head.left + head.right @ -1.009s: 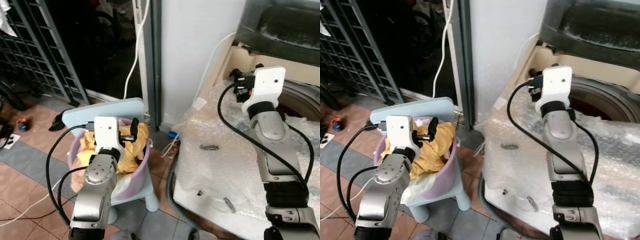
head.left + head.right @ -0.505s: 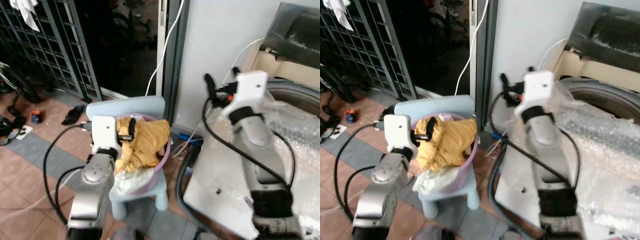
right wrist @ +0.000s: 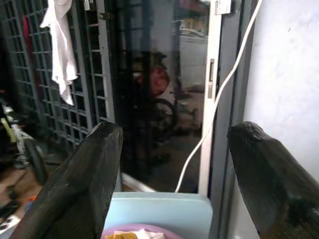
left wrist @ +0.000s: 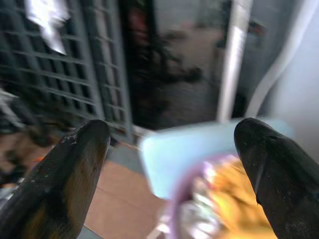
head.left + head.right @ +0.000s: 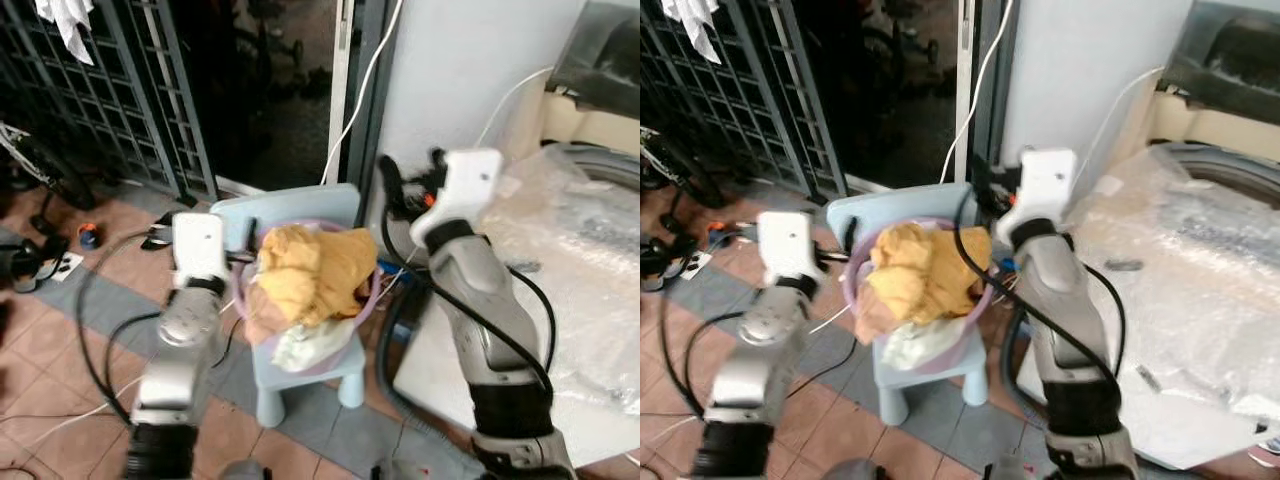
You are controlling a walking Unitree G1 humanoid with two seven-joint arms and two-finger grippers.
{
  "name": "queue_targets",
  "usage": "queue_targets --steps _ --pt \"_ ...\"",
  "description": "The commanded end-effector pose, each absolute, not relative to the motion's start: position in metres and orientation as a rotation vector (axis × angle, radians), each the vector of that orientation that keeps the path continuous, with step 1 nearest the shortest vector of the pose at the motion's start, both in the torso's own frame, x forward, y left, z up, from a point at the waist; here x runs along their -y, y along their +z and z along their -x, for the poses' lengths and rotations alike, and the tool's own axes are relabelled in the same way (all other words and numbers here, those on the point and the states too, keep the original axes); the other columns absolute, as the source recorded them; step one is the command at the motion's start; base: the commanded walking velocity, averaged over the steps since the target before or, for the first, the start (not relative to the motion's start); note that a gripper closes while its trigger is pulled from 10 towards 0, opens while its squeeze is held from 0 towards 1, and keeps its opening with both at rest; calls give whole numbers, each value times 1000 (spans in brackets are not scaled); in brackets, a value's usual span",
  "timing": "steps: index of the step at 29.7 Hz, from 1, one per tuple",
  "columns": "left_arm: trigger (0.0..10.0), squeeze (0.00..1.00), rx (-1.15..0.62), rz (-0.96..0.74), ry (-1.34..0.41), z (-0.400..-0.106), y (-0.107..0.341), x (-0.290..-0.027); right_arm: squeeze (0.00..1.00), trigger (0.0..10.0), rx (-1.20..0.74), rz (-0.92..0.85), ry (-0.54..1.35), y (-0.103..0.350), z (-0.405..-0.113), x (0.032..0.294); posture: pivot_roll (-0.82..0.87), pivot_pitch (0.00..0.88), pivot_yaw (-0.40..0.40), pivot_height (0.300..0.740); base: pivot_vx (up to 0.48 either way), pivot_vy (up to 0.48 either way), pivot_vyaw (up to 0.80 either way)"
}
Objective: Clothes washing
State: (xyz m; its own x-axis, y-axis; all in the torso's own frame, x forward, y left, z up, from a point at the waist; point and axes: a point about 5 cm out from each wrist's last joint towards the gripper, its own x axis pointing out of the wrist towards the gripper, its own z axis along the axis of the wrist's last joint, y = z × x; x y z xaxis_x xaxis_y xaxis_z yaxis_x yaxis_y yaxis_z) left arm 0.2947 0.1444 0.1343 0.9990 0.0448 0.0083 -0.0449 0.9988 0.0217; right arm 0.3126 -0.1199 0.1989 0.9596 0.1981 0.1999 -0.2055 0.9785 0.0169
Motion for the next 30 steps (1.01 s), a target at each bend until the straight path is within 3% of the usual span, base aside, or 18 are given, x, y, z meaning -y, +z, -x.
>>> queue_targets --steps 1,4,13,22,27,30 --pt "10000 0 23 -23 43 -298 137 -139 0 10000 152 -26 172 190 -314 127 -41 0 48 740 0 0 0" --pt "10000 0 46 -45 83 -299 138 -148 0 10000 136 -124 252 184 -312 123 -40 0 57 740 0 0 0" --pt "10000 0 37 -64 139 -299 135 -163 0 10000 87 -156 116 171 -323 141 -17 0 50 740 0 0 0" --pt "10000 0 -12 -40 141 -259 114 -164 0 10000 18 -70 181 154 -299 128 3 0 20 740 0 0 0" --pt "10000 0 -19 -68 109 -245 114 -166 0 10000 33 -45 195 156 -293 128 6 12 33 740 0 0 0" --pt "10000 0 -53 -104 93 -223 101 -174 0 10000 11 -26 210 140 -272 134 5 29 59 740 0 0 0"
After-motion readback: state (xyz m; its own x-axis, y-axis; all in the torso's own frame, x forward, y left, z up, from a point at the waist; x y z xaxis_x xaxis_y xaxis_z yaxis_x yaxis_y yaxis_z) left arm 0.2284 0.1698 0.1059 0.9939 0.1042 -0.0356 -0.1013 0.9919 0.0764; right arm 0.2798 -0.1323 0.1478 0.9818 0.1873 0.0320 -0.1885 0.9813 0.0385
